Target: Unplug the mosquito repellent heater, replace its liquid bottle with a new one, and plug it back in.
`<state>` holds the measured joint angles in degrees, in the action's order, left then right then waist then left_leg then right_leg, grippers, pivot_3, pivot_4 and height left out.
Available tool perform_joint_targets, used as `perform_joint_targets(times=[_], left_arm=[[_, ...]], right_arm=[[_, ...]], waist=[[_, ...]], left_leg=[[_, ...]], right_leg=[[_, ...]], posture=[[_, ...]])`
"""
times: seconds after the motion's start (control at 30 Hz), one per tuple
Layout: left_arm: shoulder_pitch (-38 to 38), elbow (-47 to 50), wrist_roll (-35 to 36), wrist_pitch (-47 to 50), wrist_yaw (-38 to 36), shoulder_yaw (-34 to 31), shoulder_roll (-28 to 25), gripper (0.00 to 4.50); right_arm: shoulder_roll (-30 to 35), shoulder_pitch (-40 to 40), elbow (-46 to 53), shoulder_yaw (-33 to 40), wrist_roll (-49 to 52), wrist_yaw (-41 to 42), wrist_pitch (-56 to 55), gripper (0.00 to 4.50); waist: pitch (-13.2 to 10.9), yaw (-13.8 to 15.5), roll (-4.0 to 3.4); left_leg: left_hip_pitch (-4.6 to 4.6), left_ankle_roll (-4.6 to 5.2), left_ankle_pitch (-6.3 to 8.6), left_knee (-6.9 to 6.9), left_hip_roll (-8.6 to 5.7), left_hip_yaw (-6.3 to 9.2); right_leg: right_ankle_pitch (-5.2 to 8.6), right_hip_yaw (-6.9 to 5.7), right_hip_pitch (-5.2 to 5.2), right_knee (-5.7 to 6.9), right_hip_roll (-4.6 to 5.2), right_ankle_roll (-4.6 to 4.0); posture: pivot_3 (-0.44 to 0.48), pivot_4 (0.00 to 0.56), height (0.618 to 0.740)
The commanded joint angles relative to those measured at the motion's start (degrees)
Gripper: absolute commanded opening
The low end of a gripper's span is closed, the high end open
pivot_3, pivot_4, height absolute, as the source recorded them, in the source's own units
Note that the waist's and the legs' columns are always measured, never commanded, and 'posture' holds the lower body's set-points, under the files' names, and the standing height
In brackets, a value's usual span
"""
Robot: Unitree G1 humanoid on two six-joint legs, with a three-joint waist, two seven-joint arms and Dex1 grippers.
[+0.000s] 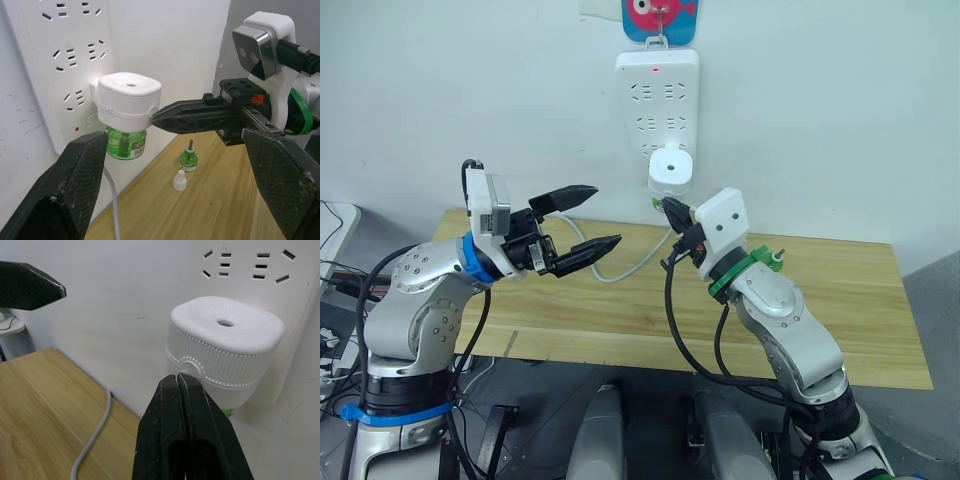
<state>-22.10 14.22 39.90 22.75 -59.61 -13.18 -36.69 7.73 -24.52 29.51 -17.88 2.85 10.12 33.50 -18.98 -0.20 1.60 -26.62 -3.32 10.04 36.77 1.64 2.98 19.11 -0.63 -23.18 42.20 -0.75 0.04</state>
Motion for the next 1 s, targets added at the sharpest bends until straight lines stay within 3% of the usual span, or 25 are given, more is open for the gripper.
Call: perform_joint_targets(times=[0.03,1.0], left_arm=[[-0.55,0.38,-0.13,-1.62,-0.47,-0.11,-0.42,4.50],[-1.30,-2.06,-1.86,-4.76,-1.28,1.08,-0.06,4.50]], right_arm=[[-0.42,0.50,3.09,0.86,-0.56,-0.13,-0.44,0.02],[-2.92,-1.11,4.81,2.25,1.62,0.54,1.69,0.02]], waist=[[0.00,0.00,0.00],[0.00,0.01,0.00]], left_leg=[[0.00,0.00,0.00,0.00,0.00,-0.01],[-0.03,0.00,0.00,-0.06,0.01,-0.02]], right_leg=[[0.00,0.00,0.00,-0.02,0.00,0.00],[0.00,0.00,0.00,-0.12,0.00,0.00]], posture=[[0.134,0.301,0.740],[0.128,0.309,0.740]])
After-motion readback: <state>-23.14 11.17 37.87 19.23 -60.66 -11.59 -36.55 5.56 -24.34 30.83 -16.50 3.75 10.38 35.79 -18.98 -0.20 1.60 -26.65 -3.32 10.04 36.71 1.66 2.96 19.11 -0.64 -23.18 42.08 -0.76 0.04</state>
